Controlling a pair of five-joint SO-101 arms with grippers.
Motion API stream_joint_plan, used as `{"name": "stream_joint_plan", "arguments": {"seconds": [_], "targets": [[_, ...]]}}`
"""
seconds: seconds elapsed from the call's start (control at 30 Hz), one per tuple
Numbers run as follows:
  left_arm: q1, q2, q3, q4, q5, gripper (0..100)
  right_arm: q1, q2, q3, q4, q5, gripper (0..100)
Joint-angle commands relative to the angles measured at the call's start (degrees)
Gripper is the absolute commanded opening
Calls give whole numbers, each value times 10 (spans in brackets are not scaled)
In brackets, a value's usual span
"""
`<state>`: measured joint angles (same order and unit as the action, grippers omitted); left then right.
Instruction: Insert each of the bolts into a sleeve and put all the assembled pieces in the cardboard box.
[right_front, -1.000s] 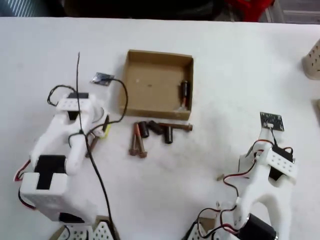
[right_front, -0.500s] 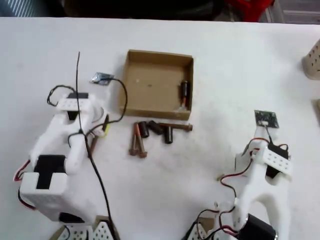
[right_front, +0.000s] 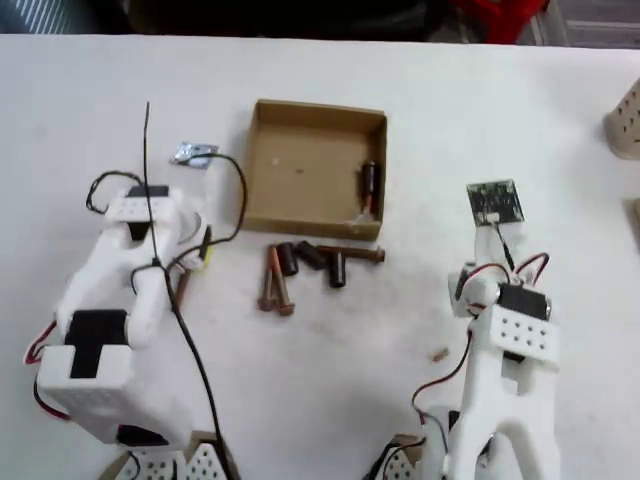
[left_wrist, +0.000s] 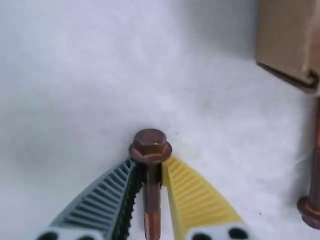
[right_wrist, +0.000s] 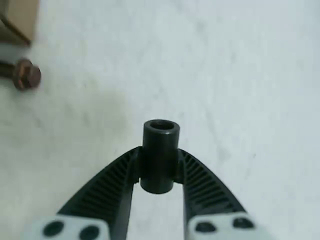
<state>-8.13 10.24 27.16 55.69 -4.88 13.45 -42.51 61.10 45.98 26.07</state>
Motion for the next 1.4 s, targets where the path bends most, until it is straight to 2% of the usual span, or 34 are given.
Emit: {"name": "stream_joint_plan", "arguments": {"seconds": [0.0, 0.2, 0.37, 0.43, 0.5, 0.57, 0.6, 0.83, 1.23, 1.37], "targets": [[-12, -5, -25, -14, -2, 21, -37, -62, 40, -134, 2, 17], [-12, -6, -15, -17, -2, 21, -111, -122, 171, -376, 2, 17], [-12, -6, -13, -17, -2, 21, -173, -139, 207, -436, -4, 16], [-12, -6, -12, -17, -2, 21, -194, -135, 207, -441, -61, 16], [-12, -6, -11, -15, -2, 21, -211, -131, 203, -446, -171, 16], [-12, -6, -11, -14, -2, 20, -226, -122, 203, -490, -267, 15], [-12, -6, -11, -14, -2, 20, -233, -114, 203, -519, -291, 15], [-12, -6, -11, -13, -2, 20, -300, 22, 198, -735, -297, 15], [-12, -6, -11, -17, -2, 20, -327, 398, -4, -921, -297, 15], [-12, -6, -11, -17, -4, 20, -352, 489, -28, -1042, -297, 15]]}}
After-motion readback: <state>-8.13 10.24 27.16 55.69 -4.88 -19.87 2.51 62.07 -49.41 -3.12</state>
